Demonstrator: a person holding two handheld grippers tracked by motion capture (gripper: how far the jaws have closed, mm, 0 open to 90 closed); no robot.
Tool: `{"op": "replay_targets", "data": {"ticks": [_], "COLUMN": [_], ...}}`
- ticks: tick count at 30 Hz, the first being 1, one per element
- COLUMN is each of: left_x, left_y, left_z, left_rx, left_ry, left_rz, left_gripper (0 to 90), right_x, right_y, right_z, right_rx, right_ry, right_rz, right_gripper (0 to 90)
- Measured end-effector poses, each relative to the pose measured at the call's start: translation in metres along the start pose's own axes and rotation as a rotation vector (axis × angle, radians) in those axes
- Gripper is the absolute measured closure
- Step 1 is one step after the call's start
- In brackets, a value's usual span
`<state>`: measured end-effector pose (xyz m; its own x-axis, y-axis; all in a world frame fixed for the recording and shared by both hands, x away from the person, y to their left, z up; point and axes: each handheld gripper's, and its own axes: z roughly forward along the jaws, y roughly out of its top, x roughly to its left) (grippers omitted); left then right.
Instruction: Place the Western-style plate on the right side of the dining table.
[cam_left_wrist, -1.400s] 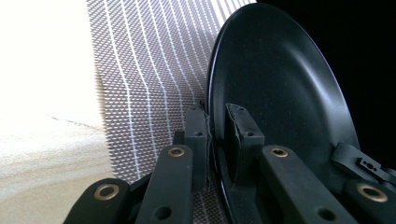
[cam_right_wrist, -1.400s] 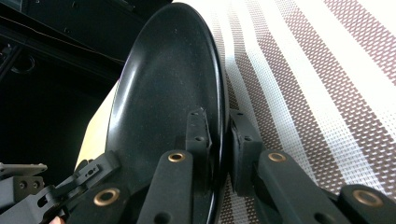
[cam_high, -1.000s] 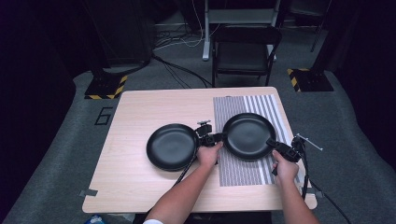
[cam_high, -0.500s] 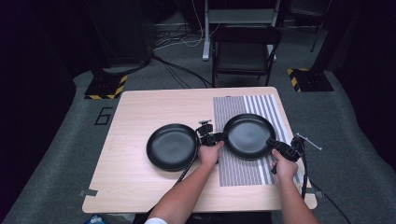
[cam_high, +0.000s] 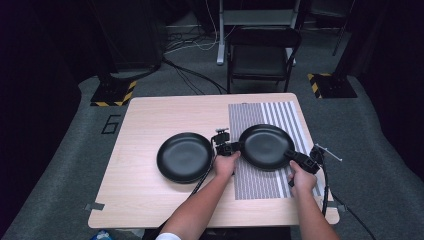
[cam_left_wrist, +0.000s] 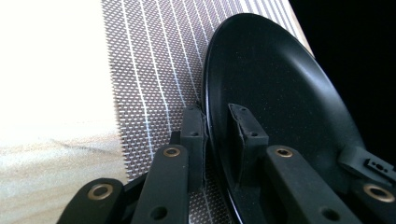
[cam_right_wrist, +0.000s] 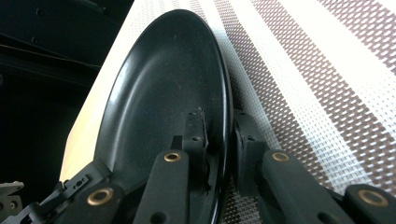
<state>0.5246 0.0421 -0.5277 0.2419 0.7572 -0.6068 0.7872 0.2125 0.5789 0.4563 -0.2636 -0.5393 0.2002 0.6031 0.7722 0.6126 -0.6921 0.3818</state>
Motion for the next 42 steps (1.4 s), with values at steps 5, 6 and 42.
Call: {"op": "replay_targets", "data": {"ticks": [5, 6, 42], "left_x": [0.000, 0.000, -0.012], "left_y": [-0.001, 0.000, 0.013], "left_z": [0.001, 0.001, -0.018], "left_rx": [-0.006, -0.002, -0.007], "left_ry": [-0.022, -0.024, -0.023], "left_rz": [-0.033, -0.036, 0.071], "left_gripper": [71.7, 71.3, 49.0], "right_x": [0.002, 0.003, 0.018], "right_y": [-0.001, -0.001, 0.012], "right_z": [0.000, 0.000, -0.022], "right_rx": [-0.007, -0.008, -0.045], "right_ry": [-0.008, -0.006, -0.124], "right_rz": [0.015, 0.018, -0.174], "right_gripper": [73.4, 73.2, 56.8]}}
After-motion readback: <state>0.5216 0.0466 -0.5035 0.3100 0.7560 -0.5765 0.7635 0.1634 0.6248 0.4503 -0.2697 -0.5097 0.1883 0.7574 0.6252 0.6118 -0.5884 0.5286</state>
